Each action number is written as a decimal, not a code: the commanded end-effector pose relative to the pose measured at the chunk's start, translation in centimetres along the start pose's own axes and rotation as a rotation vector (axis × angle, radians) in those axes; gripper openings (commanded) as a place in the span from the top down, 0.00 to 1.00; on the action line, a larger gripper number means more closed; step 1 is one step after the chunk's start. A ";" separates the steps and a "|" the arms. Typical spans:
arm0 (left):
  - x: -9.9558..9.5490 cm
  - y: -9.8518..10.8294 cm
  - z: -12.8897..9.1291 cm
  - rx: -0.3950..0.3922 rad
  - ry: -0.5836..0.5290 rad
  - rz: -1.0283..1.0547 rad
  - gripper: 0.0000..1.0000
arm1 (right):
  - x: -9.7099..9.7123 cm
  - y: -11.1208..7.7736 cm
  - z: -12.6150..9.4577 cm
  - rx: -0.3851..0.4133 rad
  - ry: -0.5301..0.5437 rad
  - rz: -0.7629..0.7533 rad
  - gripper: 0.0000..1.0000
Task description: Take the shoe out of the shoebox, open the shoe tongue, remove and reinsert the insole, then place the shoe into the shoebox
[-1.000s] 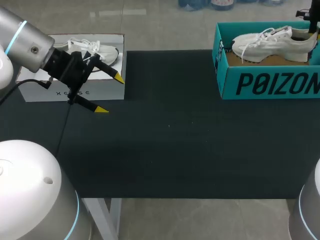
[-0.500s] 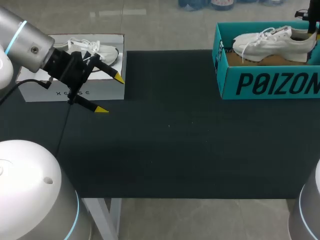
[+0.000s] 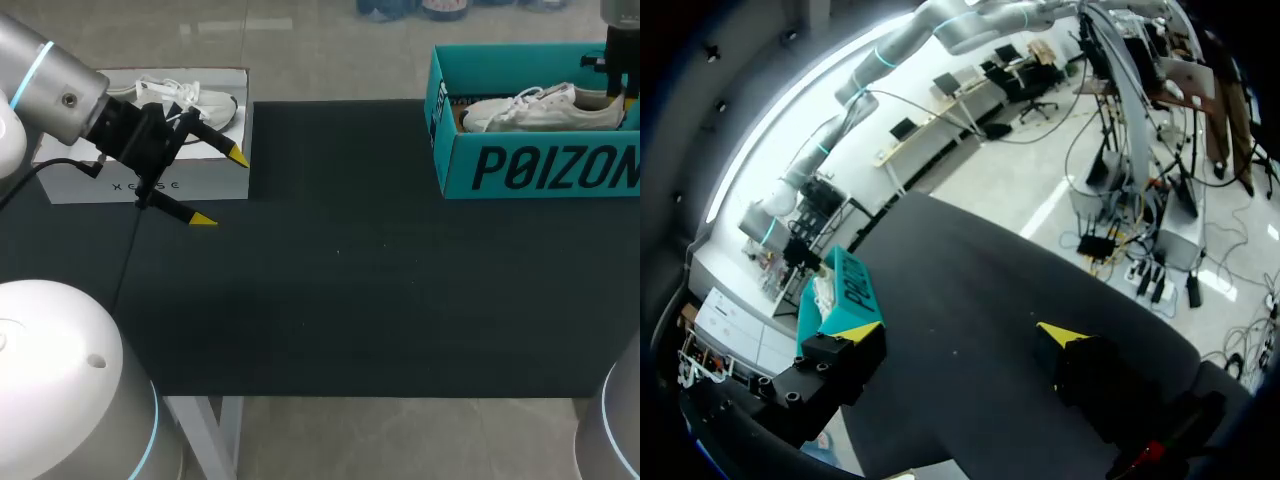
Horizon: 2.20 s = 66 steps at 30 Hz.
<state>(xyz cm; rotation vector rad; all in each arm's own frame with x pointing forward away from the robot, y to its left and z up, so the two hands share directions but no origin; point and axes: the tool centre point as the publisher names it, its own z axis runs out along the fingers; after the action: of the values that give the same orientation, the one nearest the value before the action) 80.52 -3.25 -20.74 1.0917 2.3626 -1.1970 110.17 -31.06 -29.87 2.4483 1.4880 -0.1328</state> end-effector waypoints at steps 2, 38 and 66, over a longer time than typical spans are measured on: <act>0.0 0.0 0.0 -0.002 0.003 0.000 0.00 | 0.0 0.0 1.0 0.005 0.003 -0.004 1.00; 0.0 0.0 0.0 -0.002 0.003 0.000 0.00 | 0.1 -3.2 4.8 0.019 -0.017 -0.057 1.00; 0.0 0.0 0.0 -0.002 0.003 0.000 0.00 | -0.6 -3.6 0.1 -0.048 0.038 -0.043 0.00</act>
<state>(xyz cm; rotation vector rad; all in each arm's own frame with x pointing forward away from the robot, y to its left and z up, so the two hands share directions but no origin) 80.52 -3.25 -20.74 1.0917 2.3625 -1.1971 108.39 -30.34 -32.20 2.4183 1.5479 -0.0970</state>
